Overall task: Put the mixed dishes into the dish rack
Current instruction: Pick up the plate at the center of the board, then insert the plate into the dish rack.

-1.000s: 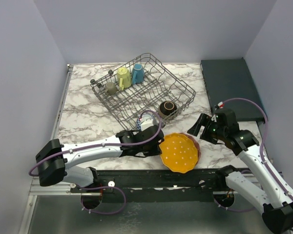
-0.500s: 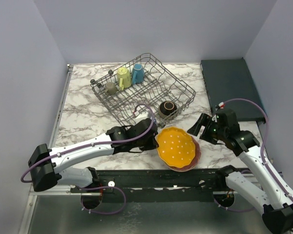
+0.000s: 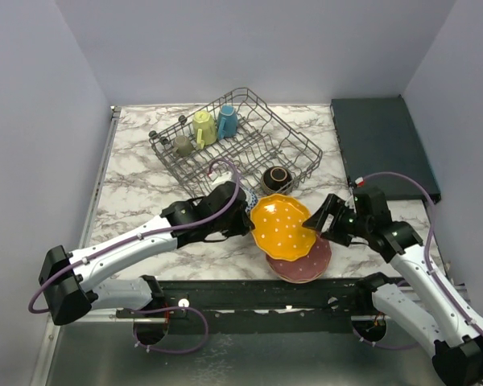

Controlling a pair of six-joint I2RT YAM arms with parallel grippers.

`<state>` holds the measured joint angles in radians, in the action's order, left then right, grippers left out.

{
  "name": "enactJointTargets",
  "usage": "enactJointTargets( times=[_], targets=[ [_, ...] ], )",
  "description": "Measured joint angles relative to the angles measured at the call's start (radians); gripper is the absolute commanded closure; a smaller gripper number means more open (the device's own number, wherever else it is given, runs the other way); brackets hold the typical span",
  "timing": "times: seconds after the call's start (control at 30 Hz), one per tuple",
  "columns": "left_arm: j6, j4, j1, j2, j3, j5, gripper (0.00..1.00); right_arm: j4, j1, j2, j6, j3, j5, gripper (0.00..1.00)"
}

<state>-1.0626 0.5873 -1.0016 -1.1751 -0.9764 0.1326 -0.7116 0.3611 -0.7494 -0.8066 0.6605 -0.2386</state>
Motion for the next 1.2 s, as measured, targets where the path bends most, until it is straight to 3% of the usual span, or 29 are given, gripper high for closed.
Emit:
enactJointTargets(
  times=[0.5,1.2],
  targets=[
    [0.01,0.015,0.042,0.052,-0.014,-0.047,1.0,0.177,0.0,0.018,-0.111,-0.103,-0.172,0.18],
    [-0.013,0.021,0.051,0.128,-0.006,-0.085,1.0,0.398,0.0,0.198,-0.292,-0.237,-0.308,0.36]
  ],
)
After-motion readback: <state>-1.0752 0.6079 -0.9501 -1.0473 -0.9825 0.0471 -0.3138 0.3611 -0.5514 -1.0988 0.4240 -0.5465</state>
